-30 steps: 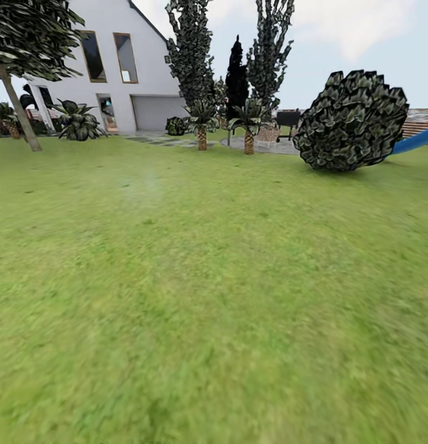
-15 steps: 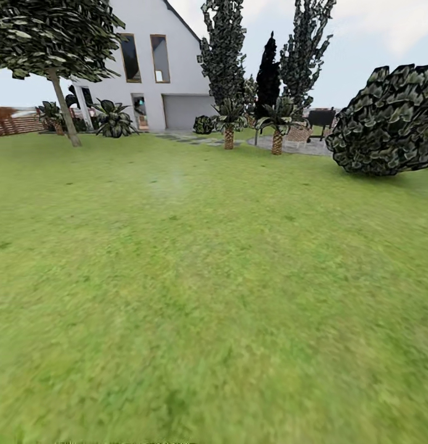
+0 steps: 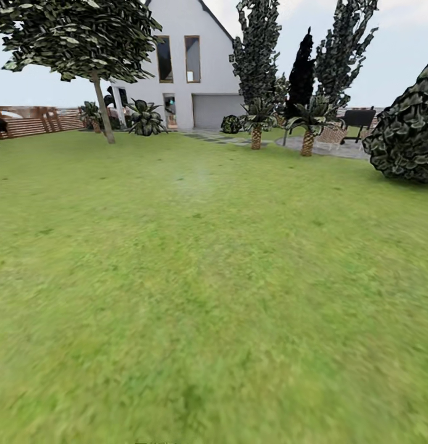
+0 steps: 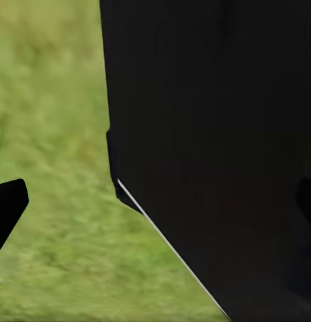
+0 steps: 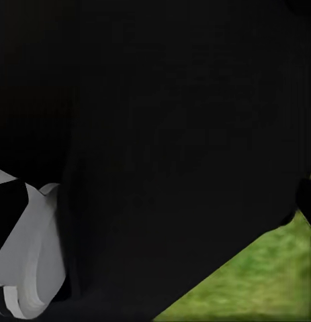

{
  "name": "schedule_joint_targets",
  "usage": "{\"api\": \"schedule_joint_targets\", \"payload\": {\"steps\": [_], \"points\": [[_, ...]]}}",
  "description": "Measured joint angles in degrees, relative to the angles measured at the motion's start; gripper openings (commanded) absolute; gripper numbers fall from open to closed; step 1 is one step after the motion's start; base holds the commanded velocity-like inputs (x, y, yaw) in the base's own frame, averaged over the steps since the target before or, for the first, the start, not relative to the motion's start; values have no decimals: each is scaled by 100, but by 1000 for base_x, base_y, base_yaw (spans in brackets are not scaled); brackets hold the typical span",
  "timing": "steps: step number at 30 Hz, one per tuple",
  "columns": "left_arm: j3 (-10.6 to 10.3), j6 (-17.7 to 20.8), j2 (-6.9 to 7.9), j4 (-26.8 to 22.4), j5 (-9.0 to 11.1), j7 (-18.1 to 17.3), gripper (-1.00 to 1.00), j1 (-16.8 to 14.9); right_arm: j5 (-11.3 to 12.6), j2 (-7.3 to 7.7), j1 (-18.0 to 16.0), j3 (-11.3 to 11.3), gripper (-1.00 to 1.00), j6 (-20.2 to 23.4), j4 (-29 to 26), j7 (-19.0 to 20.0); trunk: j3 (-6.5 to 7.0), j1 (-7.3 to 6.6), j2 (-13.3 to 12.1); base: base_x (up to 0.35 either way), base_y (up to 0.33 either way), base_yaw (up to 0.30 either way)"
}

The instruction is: Take the three Easter eggs out of the wicker basket on the lawn in the garden, then place them on the lawn next to a single tree (choose any tree) so that all three eggs are next to the same tree and none are left in the basket.

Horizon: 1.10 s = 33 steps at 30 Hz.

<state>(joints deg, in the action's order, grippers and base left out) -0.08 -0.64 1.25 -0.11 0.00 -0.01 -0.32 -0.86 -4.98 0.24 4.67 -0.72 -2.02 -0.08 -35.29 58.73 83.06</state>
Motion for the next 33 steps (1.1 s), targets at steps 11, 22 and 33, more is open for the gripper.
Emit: {"api": "schedule_joint_targets", "payload": {"steps": [11, 22, 33], "points": [[0, 0, 3, 0, 0, 1, 100, 0, -2, 28, 0, 0, 100, 0, 20, 0, -1, 0, 0, 0, 0, 282], [0, 0, 1, 0, 0, 0, 100, 0, -2, 29, 0, 0, 100, 0, 0, 1, -1, 0, 0, 0, 0, 282], [0, 0, 4, 0, 0, 4, 100, 0, -7, 57, 0, -11, 100, 0, -56, 10, -1, 0, 0, 0, 0, 282]]}}
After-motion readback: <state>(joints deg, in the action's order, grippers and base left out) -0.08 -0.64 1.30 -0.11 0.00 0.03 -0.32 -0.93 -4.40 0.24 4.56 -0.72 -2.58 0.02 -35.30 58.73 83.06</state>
